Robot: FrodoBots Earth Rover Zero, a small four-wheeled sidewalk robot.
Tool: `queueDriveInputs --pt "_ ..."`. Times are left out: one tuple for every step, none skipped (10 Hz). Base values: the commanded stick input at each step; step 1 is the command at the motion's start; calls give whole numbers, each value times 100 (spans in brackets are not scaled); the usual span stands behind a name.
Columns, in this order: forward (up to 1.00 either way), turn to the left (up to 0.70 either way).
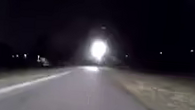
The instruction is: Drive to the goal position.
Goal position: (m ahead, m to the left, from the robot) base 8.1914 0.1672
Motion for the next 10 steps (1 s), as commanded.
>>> queueDriveInputs --pt "100 0" --pt "100 0" --pt "100 0" --pt "100 0" --pt "100 0" --pt "100 0" --pt "100 0" --pt "100 0" --pt "100 0" --pt "100 0"
